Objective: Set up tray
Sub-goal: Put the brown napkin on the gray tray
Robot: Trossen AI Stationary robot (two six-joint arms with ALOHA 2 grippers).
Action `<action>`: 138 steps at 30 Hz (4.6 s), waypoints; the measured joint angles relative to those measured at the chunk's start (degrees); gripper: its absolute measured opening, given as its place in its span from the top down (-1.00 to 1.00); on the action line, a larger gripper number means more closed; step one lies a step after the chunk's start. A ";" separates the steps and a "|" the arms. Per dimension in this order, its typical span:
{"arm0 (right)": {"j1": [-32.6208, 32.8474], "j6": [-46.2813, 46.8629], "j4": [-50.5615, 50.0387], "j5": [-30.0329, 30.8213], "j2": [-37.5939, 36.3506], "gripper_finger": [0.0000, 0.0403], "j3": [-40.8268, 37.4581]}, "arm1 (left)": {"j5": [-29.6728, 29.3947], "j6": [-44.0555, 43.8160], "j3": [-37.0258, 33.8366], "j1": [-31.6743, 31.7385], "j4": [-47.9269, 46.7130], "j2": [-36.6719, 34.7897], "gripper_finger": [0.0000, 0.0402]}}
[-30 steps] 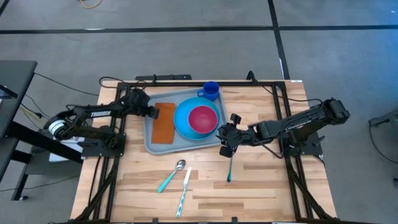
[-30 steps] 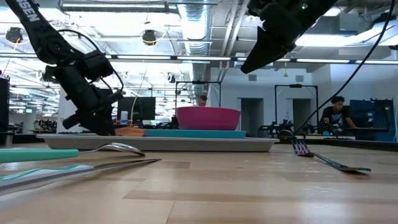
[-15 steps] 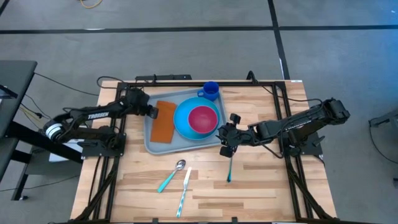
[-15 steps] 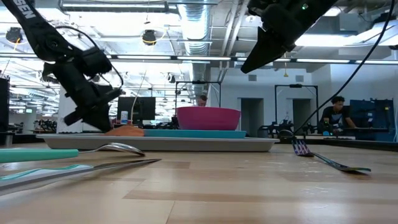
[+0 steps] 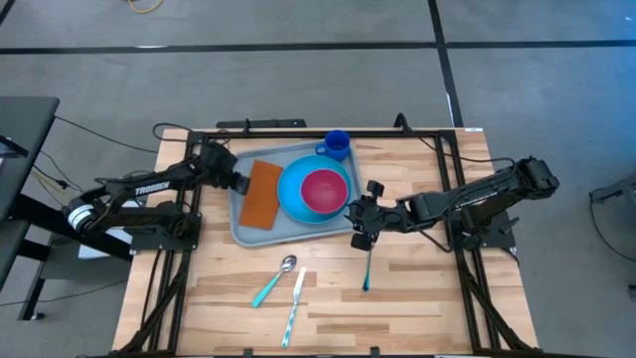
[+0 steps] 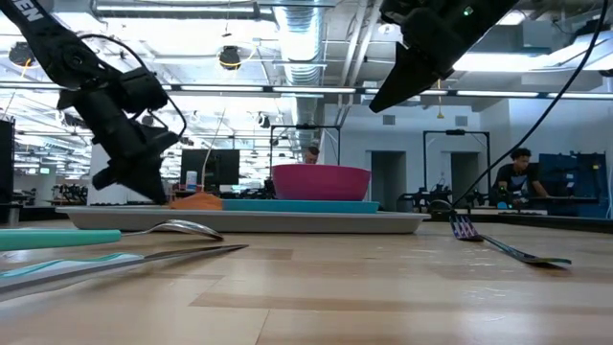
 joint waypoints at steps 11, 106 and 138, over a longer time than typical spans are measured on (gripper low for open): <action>0.00 -0.02 0.62 -0.02 0.00 0.37 0.00 | -1.46 -1.69 0.00 -3.92 5.94 0.02 0.98; -1.77 1.08 1.03 -0.06 0.00 0.37 0.00 | -29.69 5.43 -0.04 -29.08 4.04 -8.44 1.00; -1.88 1.42 1.03 -0.08 0.00 0.37 0.00 | -42.80 10.15 -0.04 -45.92 -3.43 -7.40 1.00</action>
